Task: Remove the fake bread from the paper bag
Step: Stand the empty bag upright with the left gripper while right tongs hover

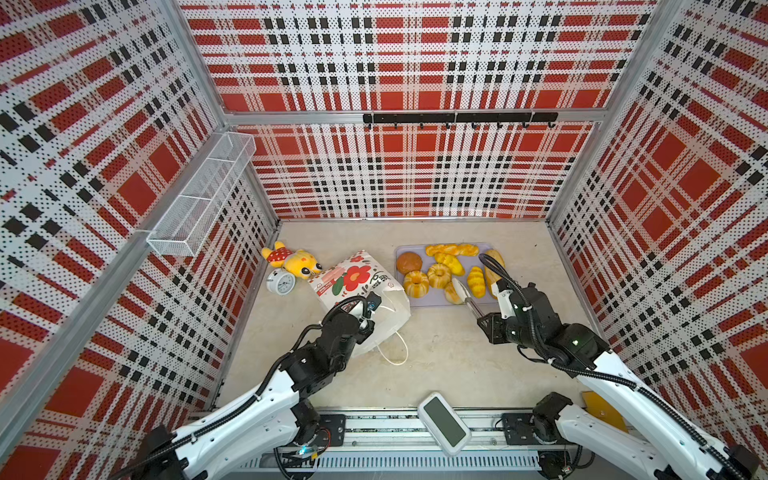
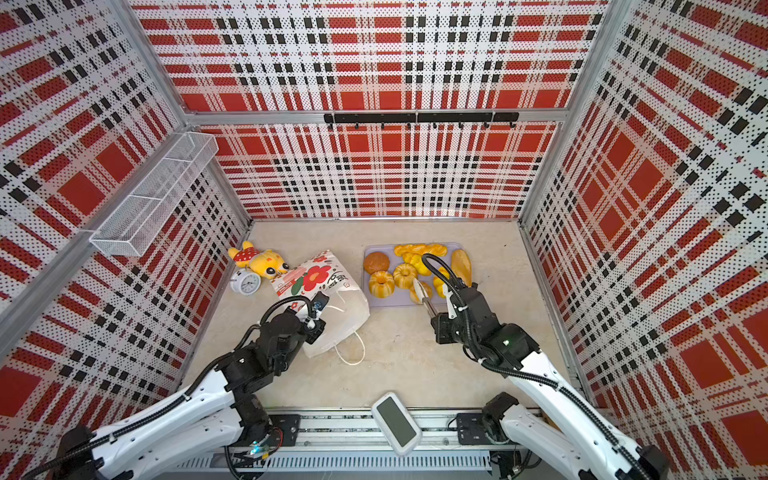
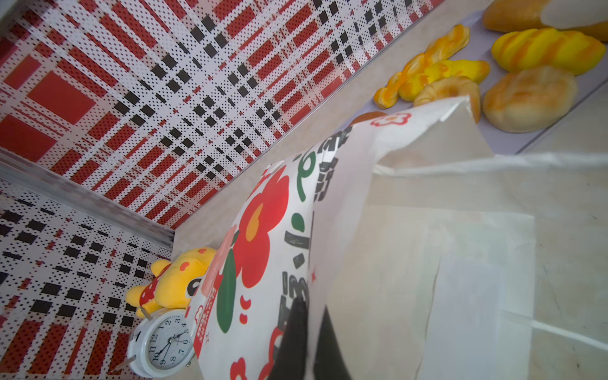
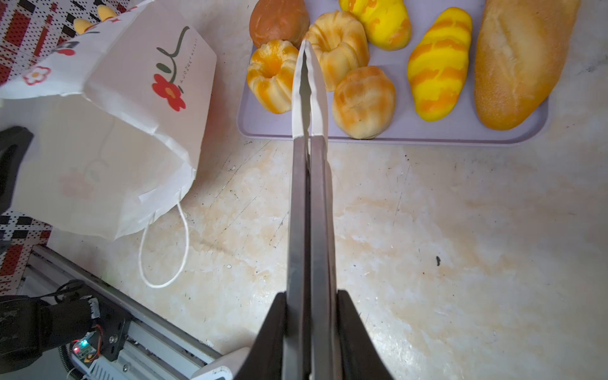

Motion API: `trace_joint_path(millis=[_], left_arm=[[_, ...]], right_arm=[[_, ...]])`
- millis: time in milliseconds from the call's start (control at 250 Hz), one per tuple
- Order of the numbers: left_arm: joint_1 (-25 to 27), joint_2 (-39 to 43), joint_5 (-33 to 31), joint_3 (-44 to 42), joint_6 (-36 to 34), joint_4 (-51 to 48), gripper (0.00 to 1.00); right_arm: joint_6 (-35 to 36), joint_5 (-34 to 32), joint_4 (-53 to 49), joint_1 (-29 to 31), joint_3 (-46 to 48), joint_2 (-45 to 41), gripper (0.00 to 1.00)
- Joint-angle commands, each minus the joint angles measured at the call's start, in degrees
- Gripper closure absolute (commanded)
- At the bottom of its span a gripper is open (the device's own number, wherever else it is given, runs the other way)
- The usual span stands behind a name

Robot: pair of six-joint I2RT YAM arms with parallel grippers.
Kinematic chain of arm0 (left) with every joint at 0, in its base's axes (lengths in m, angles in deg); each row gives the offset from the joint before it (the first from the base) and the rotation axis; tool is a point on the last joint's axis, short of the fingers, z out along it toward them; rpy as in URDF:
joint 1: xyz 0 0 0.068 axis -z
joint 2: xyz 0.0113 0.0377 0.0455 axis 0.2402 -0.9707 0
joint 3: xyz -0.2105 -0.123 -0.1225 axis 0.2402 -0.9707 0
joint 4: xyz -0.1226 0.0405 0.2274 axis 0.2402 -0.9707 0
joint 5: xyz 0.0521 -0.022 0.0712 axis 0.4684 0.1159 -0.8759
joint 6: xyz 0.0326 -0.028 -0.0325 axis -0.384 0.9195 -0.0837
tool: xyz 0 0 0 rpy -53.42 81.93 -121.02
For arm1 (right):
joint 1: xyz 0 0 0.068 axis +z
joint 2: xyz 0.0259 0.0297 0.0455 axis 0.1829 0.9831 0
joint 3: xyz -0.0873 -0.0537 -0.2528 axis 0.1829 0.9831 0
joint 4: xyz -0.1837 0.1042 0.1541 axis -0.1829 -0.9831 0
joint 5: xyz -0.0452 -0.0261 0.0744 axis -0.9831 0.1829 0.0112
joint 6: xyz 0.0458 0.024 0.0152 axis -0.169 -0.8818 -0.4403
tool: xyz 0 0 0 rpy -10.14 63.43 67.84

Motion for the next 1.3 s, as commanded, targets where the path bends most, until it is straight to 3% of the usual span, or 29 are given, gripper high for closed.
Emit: trace_joint_path(millis=[0,140,244,308,372,496,712,784,912,1084,1297], left_arm=[[0.1,5.2,-0.2,0.2,-2.2,-0.2,1.00],[-0.8,10.6,0.5,1.0,-1.8,-2.8,1.00],[-0.6,10.5,-1.0,7.0,5.4,-6.1,1.00],[-0.1,6.8,-10.0,14.9,17.0,-11.2,1.00],[-0.6,0.2,-17.9,26.4,28.4,-23.3,1.00],[-2.2,-14.0,-18.7,48.5,36.7,-42.0,1.00],[-8.4,-31.5,-8.9,69.0,40.5,-48.0,1.00],[-13.2,-36.4,-3.3,73.4,41.9,-48.9,1.00],[-24.6,-43.3,12.0,79.7,46.6,-50.7,1.00],[-33.8,-47.9,28.2,79.1,53.1,-45.9,1.00],[-36.7,-50.3,33.8,74.8,56.0,-38.5,1.00]], right_arm=[[4.1,-3.1,2.6,-0.2,0.9,-2.6,0.90],[6.8,-6.0,0.7,-0.2,0.5,-4.4,0.90],[8.1,-8.6,-1.1,-0.3,-0.9,-4.9,0.90],[8.3,-10.4,-1.7,-0.3,-1.7,-5.6,0.91],[8.4,-12.0,-1.4,-0.4,-2.2,-6.6,0.91],[8.7,-13.5,-1.5,-0.8,-3.1,-7.5,0.91],[6.6,-13.1,-2.4,-0.8,-2.0,-8.2,0.91],[5.4,-13.2,-2.8,-0.8,-1.2,-9.9,0.91],[4.3,-13.7,-4.8,-0.8,-0.5,-13.1,0.90],[4.3,-14.9,-7.0,-0.8,-0.4,-14.9,0.90],[4.3,-15.1,-5.8,-0.8,0.0,-14.5,0.89]])
